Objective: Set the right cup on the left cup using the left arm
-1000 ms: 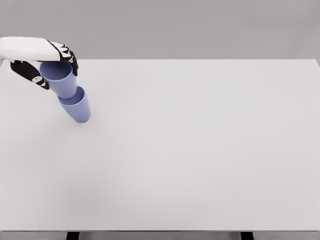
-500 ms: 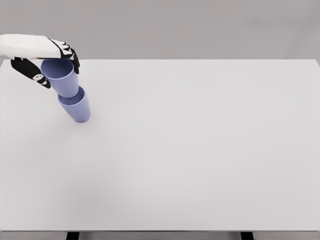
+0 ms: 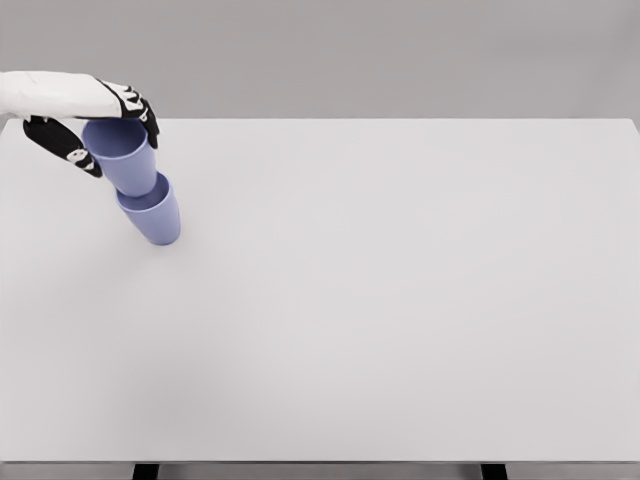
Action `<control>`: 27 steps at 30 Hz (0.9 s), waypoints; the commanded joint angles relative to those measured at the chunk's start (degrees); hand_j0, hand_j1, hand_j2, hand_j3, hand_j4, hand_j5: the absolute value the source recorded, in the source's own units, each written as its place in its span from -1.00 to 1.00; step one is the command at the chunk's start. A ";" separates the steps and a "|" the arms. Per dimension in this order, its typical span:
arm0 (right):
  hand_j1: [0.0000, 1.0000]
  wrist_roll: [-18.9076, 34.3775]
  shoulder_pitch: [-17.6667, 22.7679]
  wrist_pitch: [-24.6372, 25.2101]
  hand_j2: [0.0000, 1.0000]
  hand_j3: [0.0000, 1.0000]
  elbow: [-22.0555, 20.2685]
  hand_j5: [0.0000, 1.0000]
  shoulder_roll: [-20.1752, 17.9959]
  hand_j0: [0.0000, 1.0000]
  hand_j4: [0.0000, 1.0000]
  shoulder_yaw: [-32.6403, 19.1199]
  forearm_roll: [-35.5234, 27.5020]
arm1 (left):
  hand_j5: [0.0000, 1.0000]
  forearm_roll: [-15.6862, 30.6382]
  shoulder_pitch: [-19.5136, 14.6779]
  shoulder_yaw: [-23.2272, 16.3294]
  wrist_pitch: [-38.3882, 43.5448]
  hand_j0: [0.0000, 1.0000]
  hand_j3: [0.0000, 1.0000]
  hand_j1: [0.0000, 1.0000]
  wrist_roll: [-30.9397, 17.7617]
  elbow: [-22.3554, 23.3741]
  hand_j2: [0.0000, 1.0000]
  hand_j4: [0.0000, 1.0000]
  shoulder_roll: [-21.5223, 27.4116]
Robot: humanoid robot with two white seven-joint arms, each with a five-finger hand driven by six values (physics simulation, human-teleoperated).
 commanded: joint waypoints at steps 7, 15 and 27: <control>1.00 0.03 0.00 -0.04 1.00 1.00 0.02 1.00 0.00 1.00 1.00 0.00 0.08 | -0.19 0.27 0.17 0.46 0.12 -0.19 -0.19 -0.19 0.08 0.85 -0.19 -0.19 -1.27; 1.00 0.03 0.00 -0.04 1.00 1.00 0.02 1.00 0.00 1.00 1.00 0.00 0.08 | -0.19 0.53 0.52 0.38 0.12 -0.19 -0.19 -0.19 0.08 0.58 -0.19 -0.19 -1.01; 1.00 0.03 0.00 -0.04 1.00 1.00 0.02 1.00 0.00 1.00 1.00 0.00 0.08 | -0.19 0.53 0.52 0.29 0.12 -0.19 -0.19 -0.19 0.08 0.58 -0.19 -0.19 -0.92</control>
